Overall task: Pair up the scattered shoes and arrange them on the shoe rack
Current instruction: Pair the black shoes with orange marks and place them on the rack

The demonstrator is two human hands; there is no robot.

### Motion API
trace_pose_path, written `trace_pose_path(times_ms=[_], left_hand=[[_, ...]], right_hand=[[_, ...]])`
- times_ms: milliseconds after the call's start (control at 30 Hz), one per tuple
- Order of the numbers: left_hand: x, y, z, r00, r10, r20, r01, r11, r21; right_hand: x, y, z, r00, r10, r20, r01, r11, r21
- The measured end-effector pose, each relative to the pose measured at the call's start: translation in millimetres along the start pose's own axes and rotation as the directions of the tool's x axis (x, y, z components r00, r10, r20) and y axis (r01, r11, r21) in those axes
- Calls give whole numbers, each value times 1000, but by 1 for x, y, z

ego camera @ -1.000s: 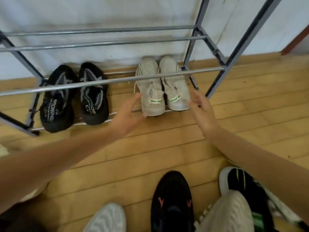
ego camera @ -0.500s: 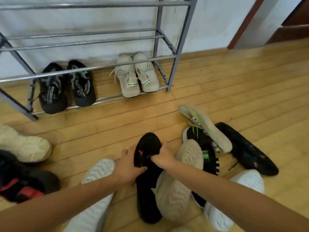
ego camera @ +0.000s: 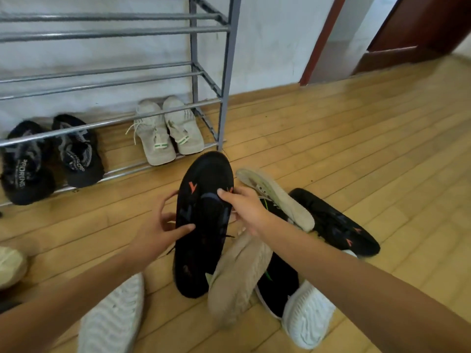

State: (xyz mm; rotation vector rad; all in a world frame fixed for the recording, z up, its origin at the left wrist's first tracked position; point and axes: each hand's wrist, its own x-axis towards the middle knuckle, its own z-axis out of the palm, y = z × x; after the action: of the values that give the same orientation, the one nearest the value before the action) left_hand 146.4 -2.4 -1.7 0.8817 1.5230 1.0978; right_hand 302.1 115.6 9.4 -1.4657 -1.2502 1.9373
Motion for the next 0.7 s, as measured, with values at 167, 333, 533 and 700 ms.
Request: trace_pose_path(times_ms=[167,333,533,700], left_hand=[[24,32,22,998,67,0,-67,997,-43],[46,48,66,996,85,31,-81,991,-106],[61,36,121,985,73,154,-65,996,-56],[69,29,145,985,14,172,-5,999,-54]], right_hand=[[-15,-33,-49,986,-72,149,59,994,92],[-20,-47,-97,983,-120,139,107,990,96],[-15,-27,-150,999,-49,-6,49,989,141],[-11,-8,-187,962,155,-226,8,809,588]])
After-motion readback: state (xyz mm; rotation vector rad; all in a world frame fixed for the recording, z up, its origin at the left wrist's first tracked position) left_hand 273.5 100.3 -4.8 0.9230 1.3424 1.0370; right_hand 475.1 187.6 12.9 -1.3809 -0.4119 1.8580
